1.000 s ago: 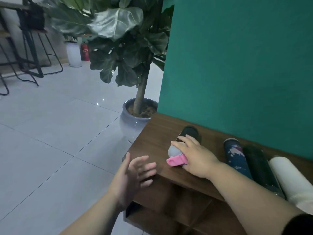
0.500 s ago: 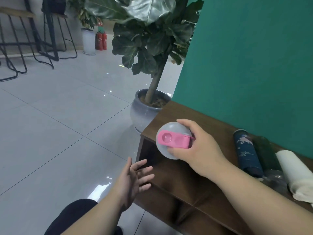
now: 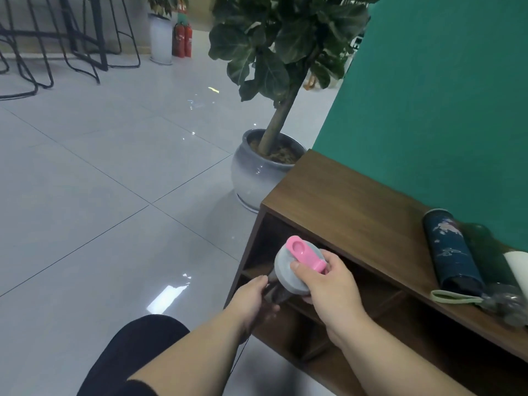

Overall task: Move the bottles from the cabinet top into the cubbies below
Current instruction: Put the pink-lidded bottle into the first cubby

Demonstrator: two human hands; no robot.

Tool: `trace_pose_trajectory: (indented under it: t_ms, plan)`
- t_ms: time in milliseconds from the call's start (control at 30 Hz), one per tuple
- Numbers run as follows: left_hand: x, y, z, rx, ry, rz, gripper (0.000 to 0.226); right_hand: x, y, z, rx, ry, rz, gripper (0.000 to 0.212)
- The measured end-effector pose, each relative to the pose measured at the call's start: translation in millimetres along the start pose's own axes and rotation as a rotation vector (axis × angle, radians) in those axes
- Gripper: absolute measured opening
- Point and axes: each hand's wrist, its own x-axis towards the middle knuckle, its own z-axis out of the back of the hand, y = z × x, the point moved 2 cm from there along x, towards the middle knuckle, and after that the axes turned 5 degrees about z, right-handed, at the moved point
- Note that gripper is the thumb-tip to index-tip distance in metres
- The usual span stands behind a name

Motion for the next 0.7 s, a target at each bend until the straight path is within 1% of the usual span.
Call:
trace_pose_trajectory:
  t_ms: [67, 133, 200, 333, 400, 433, 500, 533, 700]
  plan:
    - [26, 4, 3, -0.016, 0.008, 0.023, 0.039, 11, -15, -13, 0.008, -0.023, -0.045, 0.05]
    - [50, 5, 6, -0.043, -0.04, 0.03, 0.037, 25, -23, -24, 0.02, -0.046, -0.075, 0.048]
    - [69, 4, 6, -0.043, -0.088, 0.034, 0.039, 41, -30, -35, 0.021, -0.056, -0.095, 0.049]
    - [110, 7, 5, -0.032, -0.105, 0.035, 0.065, 71, -45, -53, 0.009, -0.075, -0.127, 0.066]
    - [141, 13, 6, -0.046, -0.099, 0.016, 0.071, 84, -50, -59, 0.016, -0.08, -0.143, 0.069]
    - [155, 16, 6, -0.065, -0.088, 0.009, 0.071, 90, -53, -61, 0.029, -0.078, -0.158, 0.064]
    - [166, 16, 4, -0.115, -0.085, 0.004, 0.07, 102, -57, -63, 0.064, -0.066, -0.179, 0.042]
    - [167, 13, 2, -0.135, -0.102, -0.004, 0.07, 107, -59, -65, 0.085, -0.057, -0.183, 0.036]
    - [140, -14, -11, -0.139, -0.189, -0.049, 0.073, 126, -67, -74, 0.123, -0.041, -0.222, 0.032]
